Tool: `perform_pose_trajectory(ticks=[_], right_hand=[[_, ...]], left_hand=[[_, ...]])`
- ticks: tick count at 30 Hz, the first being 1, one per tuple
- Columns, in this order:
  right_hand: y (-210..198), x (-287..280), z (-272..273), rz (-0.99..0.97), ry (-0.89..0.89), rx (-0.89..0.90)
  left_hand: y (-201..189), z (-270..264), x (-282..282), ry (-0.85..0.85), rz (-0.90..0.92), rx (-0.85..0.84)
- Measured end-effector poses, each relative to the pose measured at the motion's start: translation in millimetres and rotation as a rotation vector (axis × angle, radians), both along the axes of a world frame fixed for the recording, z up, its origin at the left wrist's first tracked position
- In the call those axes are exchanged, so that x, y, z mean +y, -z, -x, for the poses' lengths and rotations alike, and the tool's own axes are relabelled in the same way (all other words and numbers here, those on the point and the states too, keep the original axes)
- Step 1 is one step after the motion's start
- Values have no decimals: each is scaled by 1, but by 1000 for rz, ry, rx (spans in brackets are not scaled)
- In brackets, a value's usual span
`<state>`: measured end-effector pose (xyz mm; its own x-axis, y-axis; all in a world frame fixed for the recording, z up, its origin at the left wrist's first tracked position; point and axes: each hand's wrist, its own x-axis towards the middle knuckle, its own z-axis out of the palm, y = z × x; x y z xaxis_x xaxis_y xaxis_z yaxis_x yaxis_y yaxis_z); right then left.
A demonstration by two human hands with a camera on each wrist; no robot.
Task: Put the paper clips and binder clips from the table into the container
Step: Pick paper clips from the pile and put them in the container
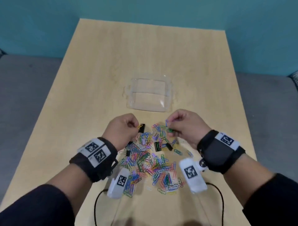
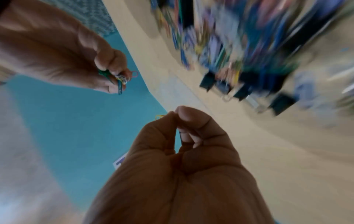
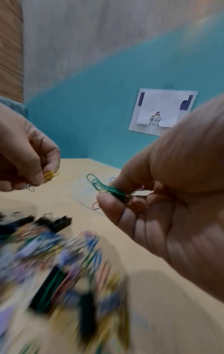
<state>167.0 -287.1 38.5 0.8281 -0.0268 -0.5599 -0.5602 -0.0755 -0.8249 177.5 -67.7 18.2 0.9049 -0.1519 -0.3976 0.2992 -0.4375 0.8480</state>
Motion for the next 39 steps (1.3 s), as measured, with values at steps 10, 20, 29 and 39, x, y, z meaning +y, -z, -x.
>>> perform_pose_trajectory(ticks=[10,20,29,39], right_hand=[[-5,13,-112,356,-91,-78],[-2,-29,66,774,-627,-173],[43,-3,180,785,-655,-36],[58,58,139,1104,-792,-238]], left_hand=[[-7,-112,-34,-18,-137,-69],[-16,44,49,218,-495,-178],[28,171,51,278,-545,-37],[46,147,-16,532,-783,-358]])
